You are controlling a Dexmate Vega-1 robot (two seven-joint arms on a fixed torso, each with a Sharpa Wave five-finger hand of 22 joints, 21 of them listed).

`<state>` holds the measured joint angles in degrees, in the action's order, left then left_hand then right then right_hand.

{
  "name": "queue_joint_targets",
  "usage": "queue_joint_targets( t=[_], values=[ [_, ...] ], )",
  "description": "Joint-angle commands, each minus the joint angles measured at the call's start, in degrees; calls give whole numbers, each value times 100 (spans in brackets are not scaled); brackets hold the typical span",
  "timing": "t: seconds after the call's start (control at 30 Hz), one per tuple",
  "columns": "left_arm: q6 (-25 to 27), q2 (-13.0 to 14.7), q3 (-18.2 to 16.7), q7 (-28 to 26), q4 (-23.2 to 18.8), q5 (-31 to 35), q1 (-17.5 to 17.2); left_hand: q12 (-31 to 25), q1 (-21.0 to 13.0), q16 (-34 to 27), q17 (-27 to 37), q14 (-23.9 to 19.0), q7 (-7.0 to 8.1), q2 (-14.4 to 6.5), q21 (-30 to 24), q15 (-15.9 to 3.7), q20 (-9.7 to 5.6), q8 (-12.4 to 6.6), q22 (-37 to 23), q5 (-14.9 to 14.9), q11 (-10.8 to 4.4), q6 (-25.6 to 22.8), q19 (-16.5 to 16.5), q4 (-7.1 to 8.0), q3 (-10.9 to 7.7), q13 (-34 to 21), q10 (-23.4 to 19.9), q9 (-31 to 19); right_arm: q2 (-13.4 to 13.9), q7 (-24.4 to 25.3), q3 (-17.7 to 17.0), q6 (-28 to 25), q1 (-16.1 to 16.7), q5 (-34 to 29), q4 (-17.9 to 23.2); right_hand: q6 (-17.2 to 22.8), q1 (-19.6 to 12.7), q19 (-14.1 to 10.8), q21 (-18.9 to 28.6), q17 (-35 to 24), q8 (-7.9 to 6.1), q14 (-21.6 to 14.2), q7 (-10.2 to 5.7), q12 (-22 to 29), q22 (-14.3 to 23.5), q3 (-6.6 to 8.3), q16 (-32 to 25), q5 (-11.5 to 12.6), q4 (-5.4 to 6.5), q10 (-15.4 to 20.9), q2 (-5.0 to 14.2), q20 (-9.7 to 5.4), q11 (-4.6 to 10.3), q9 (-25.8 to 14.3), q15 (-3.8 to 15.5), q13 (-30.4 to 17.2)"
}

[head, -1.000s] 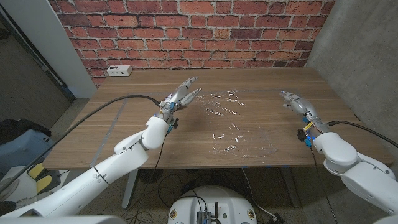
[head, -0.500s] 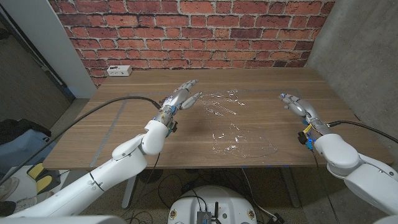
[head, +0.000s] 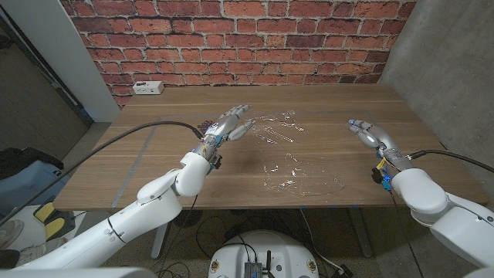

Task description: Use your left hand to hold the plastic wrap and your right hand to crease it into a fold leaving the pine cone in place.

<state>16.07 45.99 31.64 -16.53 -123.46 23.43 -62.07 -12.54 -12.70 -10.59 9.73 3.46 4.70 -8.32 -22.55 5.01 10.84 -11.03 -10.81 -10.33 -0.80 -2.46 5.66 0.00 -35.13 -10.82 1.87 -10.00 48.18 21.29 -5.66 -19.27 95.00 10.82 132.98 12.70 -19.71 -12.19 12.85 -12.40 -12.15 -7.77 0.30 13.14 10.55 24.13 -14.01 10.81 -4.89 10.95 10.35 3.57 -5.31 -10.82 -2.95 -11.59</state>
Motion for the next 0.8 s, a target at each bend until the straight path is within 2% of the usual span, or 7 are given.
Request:
queue_joint_targets(
  t=[0.03,0.3,0.8],
  values=[
    [59,93,53,288,-146,99,-46,-29,-15,3,34,-7,-4,39,14,-13,6,-22,-16,26,15,-35,46,-11,28,-8,8,-27,-44,-41,4,-570,138,-412,327,33,-54,-28,9,-27,5,-9,-32,-14,15,26,-25,-18,13,50,27,-13,-9,-8,27,-30],
    [93,133,186,449,-182,313,9,-22,-9,7,34,7,-11,40,29,-23,1,-17,-18,25,5,-53,62,-8,29,-9,6,-27,-35,-21,47,-942,242,-654,512,33,-73,-34,9,-36,14,-9,-50,-33,15,42,-30,-17,23,16,30,-16,15,-10,55,-32],
    [-52,152,263,687,-169,347,19,-8,-17,15,29,28,-11,59,47,-45,-11,-7,-19,22,1,-76,66,-29,35,-10,12,-28,-127,9,149,-1234,346,-913,677,33,-100,-35,8,-46,25,-21,-55,-37,15,61,-39,-18,32,25,27,-21,29,-13,80,-35]
  ],
)
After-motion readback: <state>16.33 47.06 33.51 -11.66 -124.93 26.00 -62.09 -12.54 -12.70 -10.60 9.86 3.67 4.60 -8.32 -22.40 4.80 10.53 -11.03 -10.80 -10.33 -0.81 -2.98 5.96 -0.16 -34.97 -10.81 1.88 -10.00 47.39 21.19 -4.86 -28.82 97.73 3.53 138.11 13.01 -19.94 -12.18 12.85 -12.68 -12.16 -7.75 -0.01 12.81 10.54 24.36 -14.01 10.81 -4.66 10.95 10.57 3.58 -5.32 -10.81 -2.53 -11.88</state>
